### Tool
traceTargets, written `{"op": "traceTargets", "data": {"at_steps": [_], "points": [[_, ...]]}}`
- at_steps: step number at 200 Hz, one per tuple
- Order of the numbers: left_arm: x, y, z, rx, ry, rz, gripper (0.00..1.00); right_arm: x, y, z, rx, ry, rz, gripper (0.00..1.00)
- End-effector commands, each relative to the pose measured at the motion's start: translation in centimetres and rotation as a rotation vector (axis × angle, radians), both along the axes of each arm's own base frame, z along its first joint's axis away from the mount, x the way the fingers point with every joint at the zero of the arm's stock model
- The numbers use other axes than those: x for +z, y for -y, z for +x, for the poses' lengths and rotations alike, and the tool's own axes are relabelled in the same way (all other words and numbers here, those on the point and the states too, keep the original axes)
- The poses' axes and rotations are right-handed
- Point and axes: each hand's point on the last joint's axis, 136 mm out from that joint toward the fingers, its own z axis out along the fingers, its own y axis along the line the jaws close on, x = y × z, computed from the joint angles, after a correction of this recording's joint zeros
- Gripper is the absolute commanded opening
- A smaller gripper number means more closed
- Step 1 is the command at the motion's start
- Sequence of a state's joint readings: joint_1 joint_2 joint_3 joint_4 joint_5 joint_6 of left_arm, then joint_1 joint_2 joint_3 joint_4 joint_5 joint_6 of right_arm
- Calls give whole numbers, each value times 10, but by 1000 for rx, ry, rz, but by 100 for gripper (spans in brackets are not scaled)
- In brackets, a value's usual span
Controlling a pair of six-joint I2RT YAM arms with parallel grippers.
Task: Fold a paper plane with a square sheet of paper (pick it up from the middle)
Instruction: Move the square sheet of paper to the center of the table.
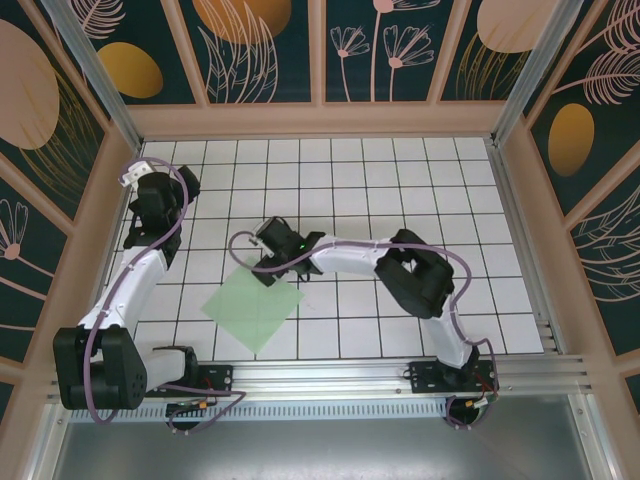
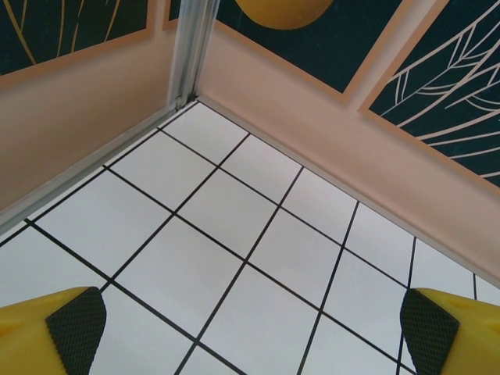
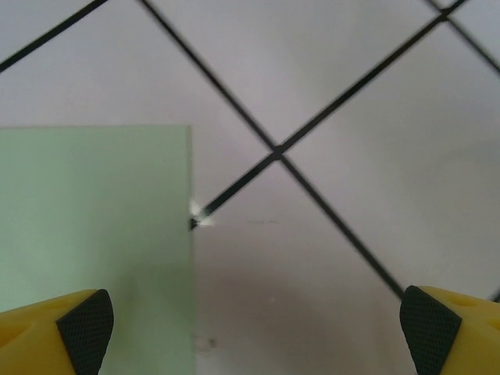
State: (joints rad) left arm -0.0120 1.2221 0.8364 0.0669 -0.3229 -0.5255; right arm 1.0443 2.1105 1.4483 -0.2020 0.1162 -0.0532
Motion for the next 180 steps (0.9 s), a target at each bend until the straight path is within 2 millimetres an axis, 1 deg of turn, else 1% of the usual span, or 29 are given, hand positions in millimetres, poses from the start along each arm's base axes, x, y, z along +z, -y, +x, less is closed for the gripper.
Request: {"op": "traceTargets", "data": {"at_steps": [1,17,31,43,61,88,116,137,148,160,168,180], "points": [[7,-2,2,2,-5,1,99,-10,3,-1,33,15,-97,97],[5,-2,2,3,-9,4,99,-14,4,1,29,22,-116,97],[5,-3,3,5,-13,7,99,-20,10,4,20,34,-146,97],[4,-3,3,7,-15,8,99,-25,19,10,2,48,-175,97],[0,-2,5,3,-22,1,98,-33,40,23,-48,64,-221,97],[-3,0,8,-3,-30,-11,99,-43,87,47,-150,64,-262,97],[-9,3,12,-14,-44,-29,98,-51,150,73,-294,50,-303,97],[-14,4,14,-19,-52,-41,99,-56,194,88,-406,43,-338,97],[-15,5,14,-22,-56,-45,99,-56,212,96,-462,44,-344,97],[-17,6,15,-26,-58,-52,99,-47,221,107,-508,52,-334,95],[-18,7,15,-29,-59,-55,99,-35,219,114,-530,69,-310,95],[-19,7,16,-30,-61,-61,99,-8,206,123,-553,85,-240,95]]}}
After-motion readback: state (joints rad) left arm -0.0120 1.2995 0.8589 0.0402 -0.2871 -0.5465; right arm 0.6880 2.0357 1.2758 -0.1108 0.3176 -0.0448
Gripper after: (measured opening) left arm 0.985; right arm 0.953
